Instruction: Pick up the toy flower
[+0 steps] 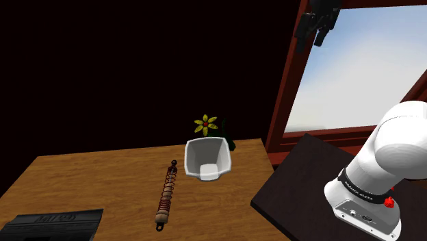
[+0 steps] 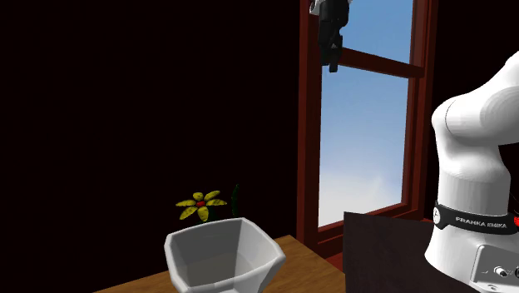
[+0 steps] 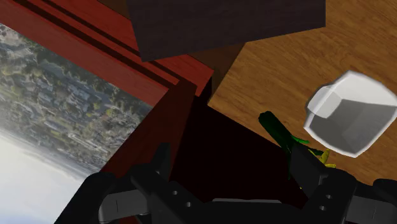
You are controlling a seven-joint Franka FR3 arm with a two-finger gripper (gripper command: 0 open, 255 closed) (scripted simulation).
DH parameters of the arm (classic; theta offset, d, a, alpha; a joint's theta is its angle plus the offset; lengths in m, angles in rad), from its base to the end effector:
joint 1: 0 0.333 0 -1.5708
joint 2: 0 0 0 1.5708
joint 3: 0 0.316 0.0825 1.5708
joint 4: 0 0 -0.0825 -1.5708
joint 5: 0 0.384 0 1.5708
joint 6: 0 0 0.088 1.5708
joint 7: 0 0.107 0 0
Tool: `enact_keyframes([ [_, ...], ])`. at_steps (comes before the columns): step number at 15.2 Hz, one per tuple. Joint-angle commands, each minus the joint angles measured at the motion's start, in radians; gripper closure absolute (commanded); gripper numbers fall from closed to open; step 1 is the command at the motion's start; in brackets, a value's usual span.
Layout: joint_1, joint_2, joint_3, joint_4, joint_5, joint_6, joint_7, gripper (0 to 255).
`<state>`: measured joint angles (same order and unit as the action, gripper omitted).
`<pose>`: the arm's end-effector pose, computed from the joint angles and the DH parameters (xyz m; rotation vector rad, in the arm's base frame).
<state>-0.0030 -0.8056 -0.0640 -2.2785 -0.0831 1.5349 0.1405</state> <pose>0.2966 -0.0369 0.6290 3.0914 -0.3020 0.0970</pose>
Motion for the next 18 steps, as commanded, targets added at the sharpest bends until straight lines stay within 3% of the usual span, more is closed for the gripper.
enact_keyframes([
  [1,0.000,0.000,0.000,0.000,0.000,0.000,0.000,0],
  [10,0.053,0.145,0.097,-0.137,-0.011,0.305,0.048,0],
  [18,0.078,0.360,0.188,-0.171,-0.064,0.567,0.115,0],
])
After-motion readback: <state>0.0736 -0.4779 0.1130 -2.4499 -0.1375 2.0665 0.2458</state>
